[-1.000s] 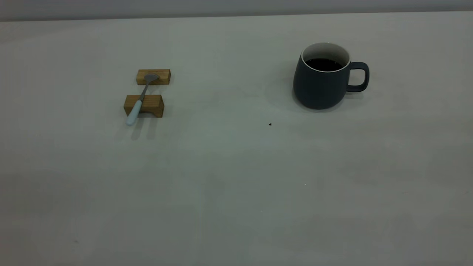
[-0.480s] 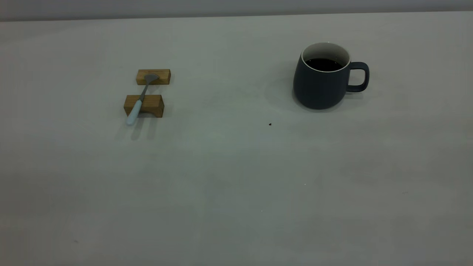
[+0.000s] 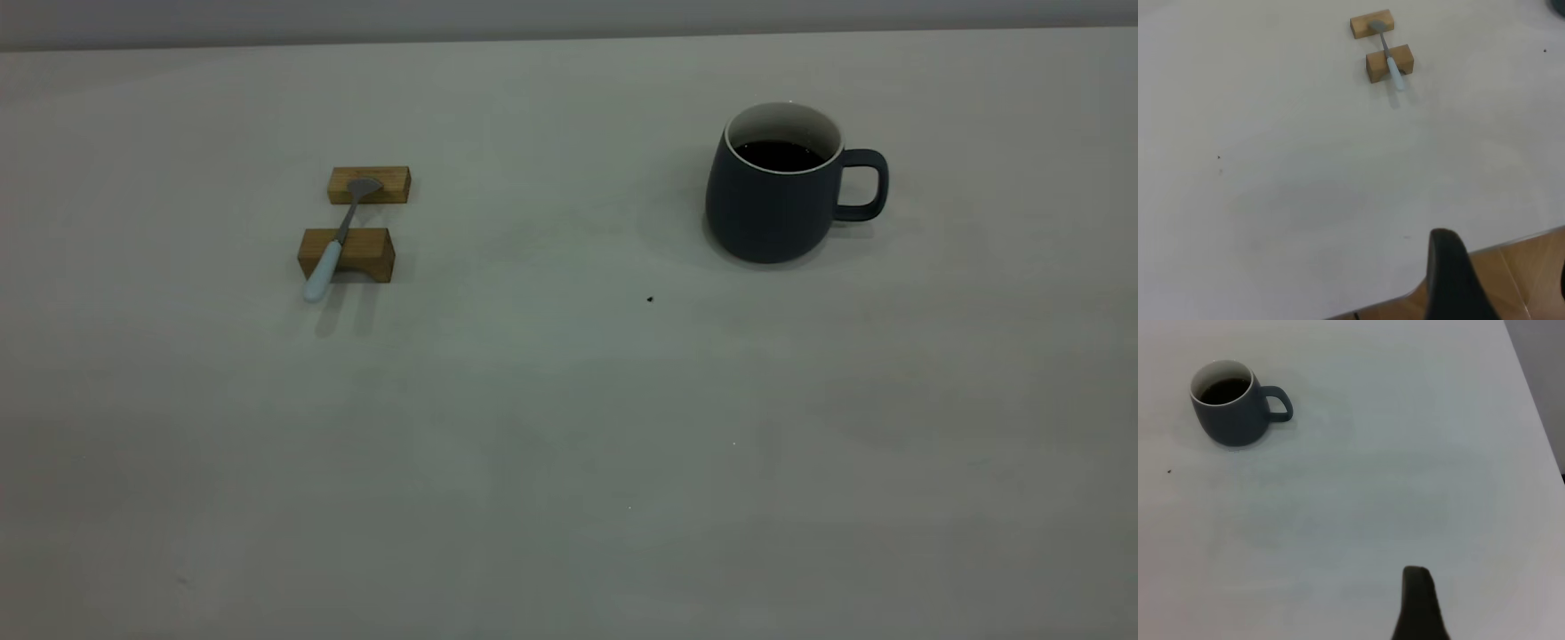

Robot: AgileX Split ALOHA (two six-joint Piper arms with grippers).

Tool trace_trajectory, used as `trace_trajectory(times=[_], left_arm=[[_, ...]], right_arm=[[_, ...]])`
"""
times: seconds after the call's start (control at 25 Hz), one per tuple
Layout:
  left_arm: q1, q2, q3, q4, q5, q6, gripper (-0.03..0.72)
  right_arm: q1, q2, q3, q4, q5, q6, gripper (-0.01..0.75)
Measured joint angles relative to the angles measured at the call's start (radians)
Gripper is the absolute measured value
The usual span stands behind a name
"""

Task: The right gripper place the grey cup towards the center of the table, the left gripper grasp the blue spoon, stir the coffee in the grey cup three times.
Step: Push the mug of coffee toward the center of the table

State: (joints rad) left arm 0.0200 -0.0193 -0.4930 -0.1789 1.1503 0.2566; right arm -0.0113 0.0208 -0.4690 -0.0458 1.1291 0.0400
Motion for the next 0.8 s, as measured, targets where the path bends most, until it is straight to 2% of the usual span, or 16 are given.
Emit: trace_trajectory(times=[0.4, 0.64, 0.8], left_arm=[[0.000, 0.000, 0.000, 0.000, 0.000, 0.000, 0.463], [0.000, 0.000, 0.000, 0.000, 0.000, 0.000, 0.463], [0.000, 0.000, 0.000, 0.000, 0.000, 0.000, 0.463]], right_arm=[[0.000, 0.000, 0.000, 0.002, 0.000, 0.000, 0.592], [0.000, 0.047, -0.001, 0.099, -0.004, -0.046, 0.592], [0.000, 0.171, -0.021, 0.154, -0.075, -0.062, 0.592]])
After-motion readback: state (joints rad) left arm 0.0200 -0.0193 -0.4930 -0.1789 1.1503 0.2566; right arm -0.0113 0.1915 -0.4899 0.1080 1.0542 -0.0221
